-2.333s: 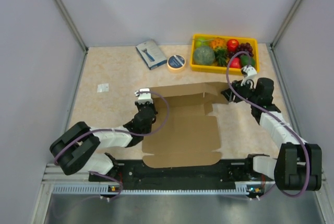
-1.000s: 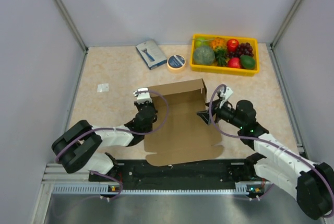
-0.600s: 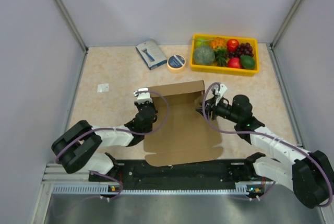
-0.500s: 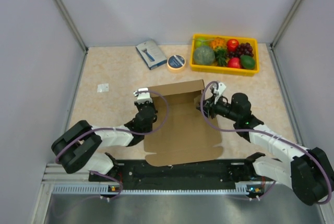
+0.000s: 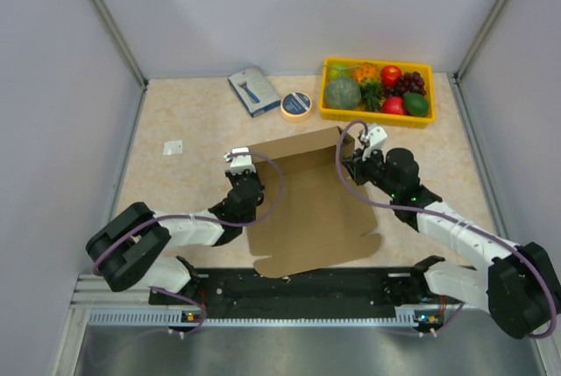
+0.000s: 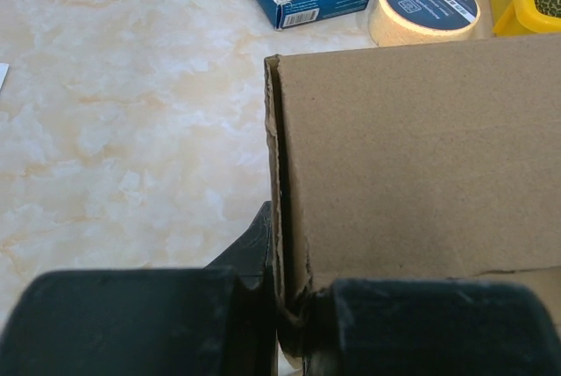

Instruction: Fold the paper box

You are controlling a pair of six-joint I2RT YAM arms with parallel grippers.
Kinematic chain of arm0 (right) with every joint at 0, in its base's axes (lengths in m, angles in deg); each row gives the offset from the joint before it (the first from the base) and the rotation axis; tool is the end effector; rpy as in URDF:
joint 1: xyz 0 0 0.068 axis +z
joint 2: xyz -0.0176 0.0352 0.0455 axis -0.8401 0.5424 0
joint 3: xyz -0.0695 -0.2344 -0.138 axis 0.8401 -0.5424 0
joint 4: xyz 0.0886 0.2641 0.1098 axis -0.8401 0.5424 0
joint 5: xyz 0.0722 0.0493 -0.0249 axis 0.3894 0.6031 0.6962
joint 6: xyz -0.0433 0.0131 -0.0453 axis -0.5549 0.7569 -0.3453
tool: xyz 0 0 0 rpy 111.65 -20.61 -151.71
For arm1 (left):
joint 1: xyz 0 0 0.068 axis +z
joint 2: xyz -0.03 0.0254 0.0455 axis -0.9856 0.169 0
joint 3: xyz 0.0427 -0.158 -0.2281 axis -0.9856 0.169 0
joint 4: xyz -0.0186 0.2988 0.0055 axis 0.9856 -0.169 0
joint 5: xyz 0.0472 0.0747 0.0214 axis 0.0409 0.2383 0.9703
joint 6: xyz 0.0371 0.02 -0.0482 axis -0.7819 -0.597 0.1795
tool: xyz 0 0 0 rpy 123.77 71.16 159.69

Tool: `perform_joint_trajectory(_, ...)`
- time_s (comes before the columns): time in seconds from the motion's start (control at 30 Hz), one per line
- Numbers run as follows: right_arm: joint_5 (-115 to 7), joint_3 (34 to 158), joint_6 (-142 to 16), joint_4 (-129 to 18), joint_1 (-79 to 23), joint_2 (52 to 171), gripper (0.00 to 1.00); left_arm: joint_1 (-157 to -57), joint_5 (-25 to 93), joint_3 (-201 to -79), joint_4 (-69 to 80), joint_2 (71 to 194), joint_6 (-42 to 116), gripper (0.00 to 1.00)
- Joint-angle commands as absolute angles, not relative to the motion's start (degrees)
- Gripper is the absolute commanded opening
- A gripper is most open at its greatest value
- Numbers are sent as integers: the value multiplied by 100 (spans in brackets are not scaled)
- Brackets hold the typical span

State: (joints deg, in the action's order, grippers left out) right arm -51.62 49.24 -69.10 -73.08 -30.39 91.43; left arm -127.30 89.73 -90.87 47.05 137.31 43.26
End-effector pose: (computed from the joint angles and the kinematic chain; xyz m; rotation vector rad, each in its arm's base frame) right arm 0.2466 0.1337 0.2198 -0.5326 1.7787 0.4905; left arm 0.2202 -0.1825 0.1497 -0.1417 1.7221 -0.0842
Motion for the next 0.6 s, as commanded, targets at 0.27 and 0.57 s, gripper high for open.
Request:
perform_joint_trajectory(0.27, -4691, 5255, -5997, -7039, -2771, 9190, 15, -12808, 8494, -9023, 3958, 13973, 4587, 0)
perform_joint_trajectory(0.57, -4981, 5265, -6510, -5622, -2788, 8162, 14, -12791, 8415, -8874, 4204, 13973, 4649, 0)
